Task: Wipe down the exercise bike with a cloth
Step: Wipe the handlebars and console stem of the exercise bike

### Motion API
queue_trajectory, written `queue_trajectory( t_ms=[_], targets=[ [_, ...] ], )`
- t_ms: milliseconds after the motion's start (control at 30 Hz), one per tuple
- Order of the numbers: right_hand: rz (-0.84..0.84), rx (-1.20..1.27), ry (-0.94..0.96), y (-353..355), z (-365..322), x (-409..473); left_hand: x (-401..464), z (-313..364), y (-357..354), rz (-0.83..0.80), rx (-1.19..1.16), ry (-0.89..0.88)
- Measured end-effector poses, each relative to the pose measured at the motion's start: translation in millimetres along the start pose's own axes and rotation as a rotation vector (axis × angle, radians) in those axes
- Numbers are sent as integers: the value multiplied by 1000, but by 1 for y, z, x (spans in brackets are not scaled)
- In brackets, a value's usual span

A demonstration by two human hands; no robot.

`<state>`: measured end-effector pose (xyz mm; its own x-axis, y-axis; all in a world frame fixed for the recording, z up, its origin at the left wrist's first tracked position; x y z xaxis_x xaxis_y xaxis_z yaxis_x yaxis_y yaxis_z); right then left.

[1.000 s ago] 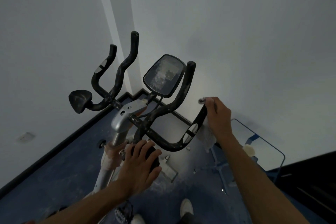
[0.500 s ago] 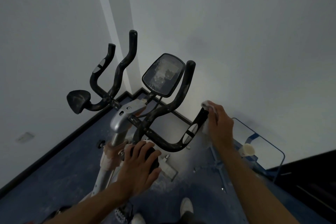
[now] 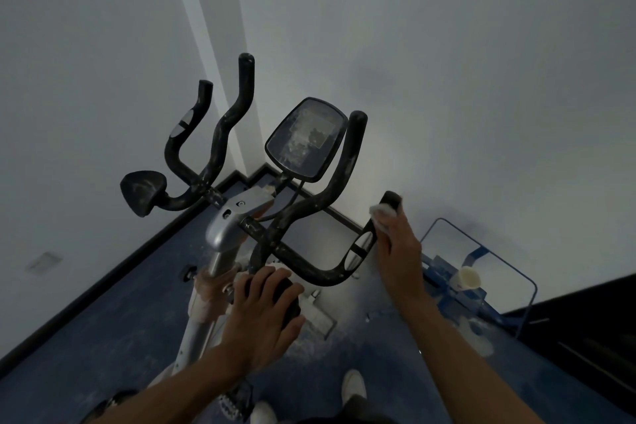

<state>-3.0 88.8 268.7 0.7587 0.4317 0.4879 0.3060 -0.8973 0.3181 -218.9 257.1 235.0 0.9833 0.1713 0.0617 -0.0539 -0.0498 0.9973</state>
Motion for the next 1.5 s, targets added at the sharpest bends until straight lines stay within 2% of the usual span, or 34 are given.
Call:
queue_trajectory(
  t_ms=[100,333,600,767,933,1033,1167,1300,1433,1500],
  targets=[
    [-54,36,-48,2,2,-16,0,-1,-1,-17,-6,5],
    [152,62,-85,-5,4,12,-1,-2,-2,-3,-5,-4],
    [31,89,-297,-18,3,-40,0,-2,-3,-12,15,-3],
    [-47,14,-225,-9,5,-36,0,-2,-3,-17,20,-6],
    [38,12,-99,-7,-11,-2,0,-2,-1,-20,16,-4],
    [127,20,-103,-10,-17,19,0,-2,-1,-12,11,-9],
    [-50,-230,6,-12,1,-5,0,-2,-1,4,10,-11],
    [-182,-316,142,0,14,-19,0,-2,-2,32,-5,-15],
    [-30,-400,137,9,11,11,0,-2,-4,32,-4,-12],
    [-52,-475,166,3,4,17,0,-2,-4,43,-1,-16]
  ],
)
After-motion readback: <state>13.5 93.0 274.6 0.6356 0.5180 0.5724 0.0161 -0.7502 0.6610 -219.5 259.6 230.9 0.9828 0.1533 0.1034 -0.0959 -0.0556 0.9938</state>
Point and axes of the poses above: each hand's wrist, its own x-axis towards the middle knuckle, its own y-axis out of the back of the hand, z = x × y, the point moved 1 cm from there along x, towards the middle knuckle, and after that the axes turned 12 degrees about x, right-handed, at the moved point
